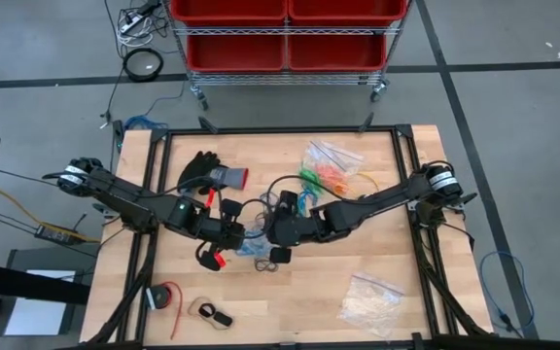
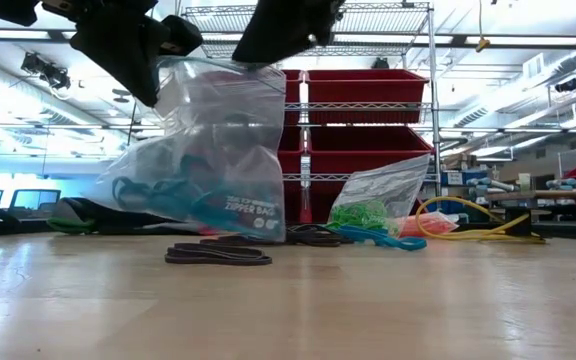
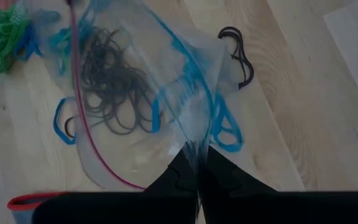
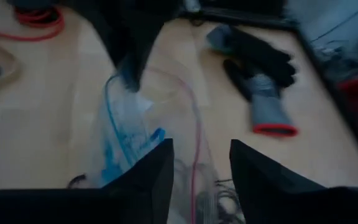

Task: Sort rubber bands
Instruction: Put the blue rubber band into the transparent zip bag

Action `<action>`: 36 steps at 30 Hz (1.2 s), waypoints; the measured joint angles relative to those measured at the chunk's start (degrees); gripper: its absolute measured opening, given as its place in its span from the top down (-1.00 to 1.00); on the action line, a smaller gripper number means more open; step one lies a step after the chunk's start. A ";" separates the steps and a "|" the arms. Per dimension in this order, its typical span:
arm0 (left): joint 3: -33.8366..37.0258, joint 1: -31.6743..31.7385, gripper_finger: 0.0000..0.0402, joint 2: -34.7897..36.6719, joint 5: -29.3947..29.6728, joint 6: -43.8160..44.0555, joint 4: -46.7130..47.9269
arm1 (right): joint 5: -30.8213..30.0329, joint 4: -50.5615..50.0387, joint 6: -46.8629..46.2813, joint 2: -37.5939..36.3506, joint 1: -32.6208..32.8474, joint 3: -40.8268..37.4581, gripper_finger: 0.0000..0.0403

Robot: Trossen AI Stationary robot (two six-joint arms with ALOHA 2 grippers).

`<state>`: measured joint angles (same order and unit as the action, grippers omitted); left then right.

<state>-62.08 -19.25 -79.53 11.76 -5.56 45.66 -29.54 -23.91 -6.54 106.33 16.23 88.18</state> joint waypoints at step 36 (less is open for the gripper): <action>0.00 0.00 0.94 0.00 0.00 1.37 -1.67 | 1.67 13.08 -43.98 -5.63 6.12 -42.26 0.39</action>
<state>-62.08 -19.25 -79.53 11.77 -4.19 43.99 -27.87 -10.83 -50.52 100.70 22.35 45.92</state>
